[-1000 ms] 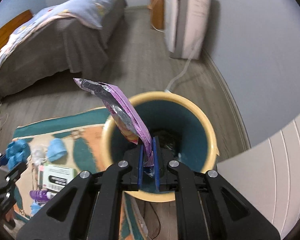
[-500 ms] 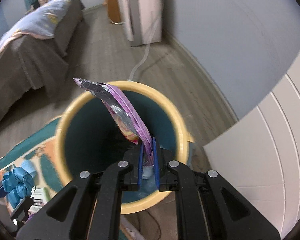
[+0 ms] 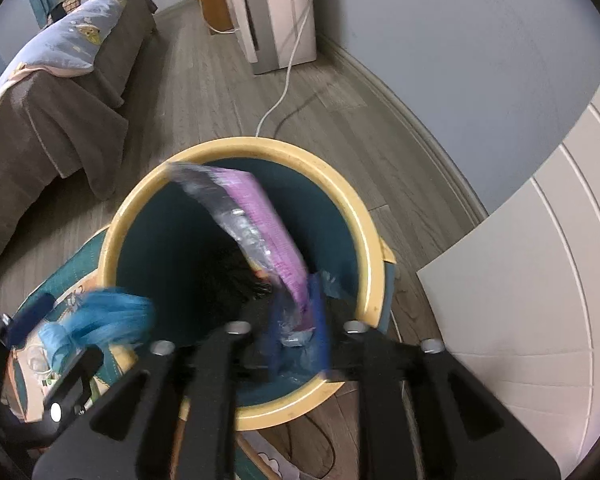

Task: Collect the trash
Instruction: 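Carry the wrapper and glove over the teal bin and open both grippers, then move both open grippers back over the trash on the mat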

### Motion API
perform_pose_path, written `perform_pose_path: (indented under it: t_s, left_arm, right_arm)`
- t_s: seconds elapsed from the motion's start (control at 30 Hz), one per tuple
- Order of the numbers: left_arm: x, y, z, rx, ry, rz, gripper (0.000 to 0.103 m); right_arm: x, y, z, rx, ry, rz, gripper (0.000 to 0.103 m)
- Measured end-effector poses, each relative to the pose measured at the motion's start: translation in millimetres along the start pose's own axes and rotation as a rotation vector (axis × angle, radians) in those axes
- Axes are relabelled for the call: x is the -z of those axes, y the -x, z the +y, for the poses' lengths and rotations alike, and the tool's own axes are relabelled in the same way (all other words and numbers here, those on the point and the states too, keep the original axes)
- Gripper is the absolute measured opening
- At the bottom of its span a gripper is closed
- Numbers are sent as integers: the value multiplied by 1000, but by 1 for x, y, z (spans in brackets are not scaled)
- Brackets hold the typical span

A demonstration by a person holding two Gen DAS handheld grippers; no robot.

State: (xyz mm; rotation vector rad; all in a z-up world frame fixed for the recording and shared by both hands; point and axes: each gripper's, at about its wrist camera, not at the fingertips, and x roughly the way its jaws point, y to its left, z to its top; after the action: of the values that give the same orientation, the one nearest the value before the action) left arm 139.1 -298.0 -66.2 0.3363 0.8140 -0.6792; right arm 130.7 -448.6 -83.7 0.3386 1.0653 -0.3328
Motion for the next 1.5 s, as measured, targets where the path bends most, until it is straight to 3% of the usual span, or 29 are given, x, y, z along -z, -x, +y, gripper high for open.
perform_pose_path:
  t_s: [0.03,0.1,0.2,0.33,0.53,0.73,0.93,1.23,1.4,1.5]
  left_arm:
    - [0,2,2,4,8,-5,81]
    - [1,4,6,-10,27,0,89]
    - [5,10,15,-38,70,-10,95]
    - [16,19,30,-49,133,-3,97]
    - [31,44,58,-113,173,5,97]
    - [54,95,93,-221,178,-24,98]
    - [83,143,130,-304,239,-1,98]
    - [138,191,165,-358,371,-15,98]
    - [148,193,184,-366,408,-24,98]
    - [152,194,188,-371,400,-20,98]
  right_arm:
    - [0,2,1,4,4,-10,57]
    - [-3,5,1,8,-2,-23,61]
    - [-5,10,-2,-15,-33,-43,85]
    - [-9,16,0,-32,-51,-66,97]
    - [-10,19,14,-21,-15,-68,97]
    - [-12,29,33,-27,24,-84,97]
    - [-10,45,68,-71,106,-107,97]
    - [5,63,119,-140,233,-118,97]
    - [29,60,165,-252,387,-66,97]
    - [51,50,197,-266,536,-19,97]
